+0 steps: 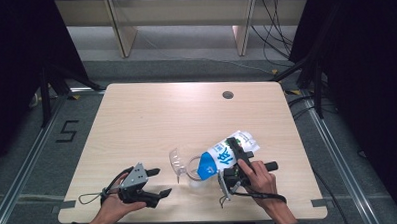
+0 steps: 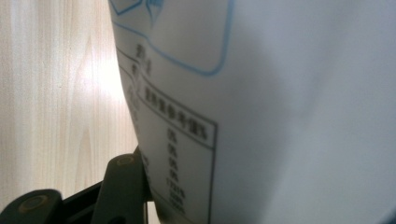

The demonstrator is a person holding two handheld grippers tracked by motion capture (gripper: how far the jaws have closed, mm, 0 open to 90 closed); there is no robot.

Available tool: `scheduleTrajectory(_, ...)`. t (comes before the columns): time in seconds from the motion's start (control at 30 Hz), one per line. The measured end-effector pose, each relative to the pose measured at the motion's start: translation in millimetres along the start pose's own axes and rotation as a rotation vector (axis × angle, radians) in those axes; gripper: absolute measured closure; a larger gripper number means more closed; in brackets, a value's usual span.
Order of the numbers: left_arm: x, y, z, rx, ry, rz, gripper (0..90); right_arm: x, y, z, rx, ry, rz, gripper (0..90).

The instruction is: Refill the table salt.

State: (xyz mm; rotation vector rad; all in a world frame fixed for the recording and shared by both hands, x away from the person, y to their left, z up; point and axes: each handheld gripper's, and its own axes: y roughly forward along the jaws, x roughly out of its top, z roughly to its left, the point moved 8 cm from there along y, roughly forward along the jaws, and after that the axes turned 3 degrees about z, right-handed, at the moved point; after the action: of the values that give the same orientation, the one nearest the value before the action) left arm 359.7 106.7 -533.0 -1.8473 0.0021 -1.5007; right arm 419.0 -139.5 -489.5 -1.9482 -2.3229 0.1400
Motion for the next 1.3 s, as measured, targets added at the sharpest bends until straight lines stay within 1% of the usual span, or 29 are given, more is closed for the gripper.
scheduleTrajectory(0.07,0.0,0.0,0.0,0.000,0.000,0.000,20.7,-0.2,-0.3,-0.9,0.005,-0.019,0.005,50.3)
scheduleTrajectory(0.1,0.1,0.1,0.1,0.000,0.000,-0.001,20.7,-0.4,-0.3,-0.8,0.004,-0.016,0.006,50.3)
scheduleTrajectory(0.13,0.1,0.1,0.1,0.000,0.000,-0.001,20.7,-1.8,-1.5,0.9,0.011,0.004,0.022,50.3)
scheduleTrajectory(0.17,0.0,0.1,0.1,0.000,0.000,-0.001,20.7,-1.8,-1.5,0.5,0.010,0.001,0.022,50.3)
scheduleTrajectory(0.2,0.0,0.1,0.1,0.000,0.000,-0.001,20.7,-0.7,-0.5,0.0,0.000,0.001,0.006,50.3)
scheduleTrajectory(0.23,0.0,0.1,0.0,0.000,0.000,-0.001,20.7,-1.3,-1.0,0.6,0.002,0.007,0.014,50.3)
scheduleTrajectory(0.47,0.1,0.0,0.0,0.000,0.000,0.000,20.7,-1.6,-1.2,-0.1,-0.001,0.000,0.015,50.4)
scheduleTrajectory(0.5,0.0,-0.1,0.0,0.000,0.000,0.000,20.7,-1.4,-1.1,-0.5,-0.004,-0.004,0.013,50.5)
scheduleTrajectory(0.53,0.0,-0.1,0.0,0.000,0.000,0.000,20.7,-0.7,-0.9,-2.3,-0.007,-0.027,0.007,50.5)
scheduleTrajectory(0.57,0.1,-0.1,0.1,0.000,0.000,-0.001,20.7,0.7,-0.6,-5.6,-0.017,-0.064,-0.004,50.5)
scheduleTrajectory(0.6,0.1,-0.1,0.2,0.000,0.000,-0.001,20.7,-0.9,-0.8,-1.6,-0.008,-0.014,0.006,50.5)
scheduleTrajectory(0.63,0.0,-0.1,0.1,0.000,-0.001,-0.001,20.7,-1.2,-1.3,-1.4,-0.005,-0.020,0.013,50.5)
scheduleTrajectory(0.67,0.1,-0.1,0.1,0.000,0.000,-0.001,20.7,0.6,-0.9,-5.5,-0.016,-0.066,0.001,50.5)
scheduleTrajectory(0.7,0.1,-0.1,0.1,0.000,0.000,-0.001,20.7,0.7,-1.3,-6.0,-0.018,-0.071,0.002,50.5)
scheduleTrajectory(0.73,0.1,-0.1,0.1,0.000,0.001,-0.001,20.7,0.7,-1.1,-5.0,-0.015,-0.062,0.001,50.5)
scheduleTrajectory(0.77,0.0,0.0,0.1,0.001,0.000,-0.001,20.7,-0.7,-1.2,-1.2,-0.011,-0.011,0.008,50.6)
scheduleTrajectory(0.8,0.0,0.0,0.1,0.001,0.001,0.000,20.7,-1.9,-2.4,0.4,-0.002,0.001,0.025,50.6)
scheduleTrajectory(1.0,0.0,-0.1,0.1,0.001,0.000,0.000,20.7,-1.5,-2.2,-0.4,-0.008,-0.008,0.022,50.9)
scheduleTrajectory(1.03,0.0,-0.1,0.1,0.001,0.001,-0.001,20.7,-0.6,-1.3,-0.7,-0.018,-0.006,0.008,50.8)
scheduleTrajectory(1.07,0.1,-0.1,0.1,0.001,0.001,-0.001,20.7,-1.1,-1.9,-0.7,-0.011,-0.011,0.018,50.8)
scheduleTrajectory(1.1,0.0,-0.1,0.1,0.001,0.000,0.000,20.7,-0.7,-1.3,-1.2,-0.016,-0.019,0.006,50.9)
scheduleTrajectory(1.13,0.0,-0.1,0.2,0.001,0.000,0.000,20.7,-0.7,-1.4,-1.6,-0.015,-0.025,0.007,50.9)
scheduleTrajectory(1.23,0.1,-0.1,0.1,0.001,0.001,-0.001,20.7,-0.6,-1.6,-1.6,-0.016,-0.021,0.007,50.8)
scheduleTrajectory(1.27,0.0,-0.1,0.1,0.001,0.001,0.000,20.7,-2.2,-3.2,-0.6,0.008,-0.027,0.032,50.9)
scheduleTrajectory(1.3,0.0,-0.1,0.1,0.001,0.000,0.000,20.7,-1.0,-1.9,-1.1,-0.015,-0.019,0.011,50.9)
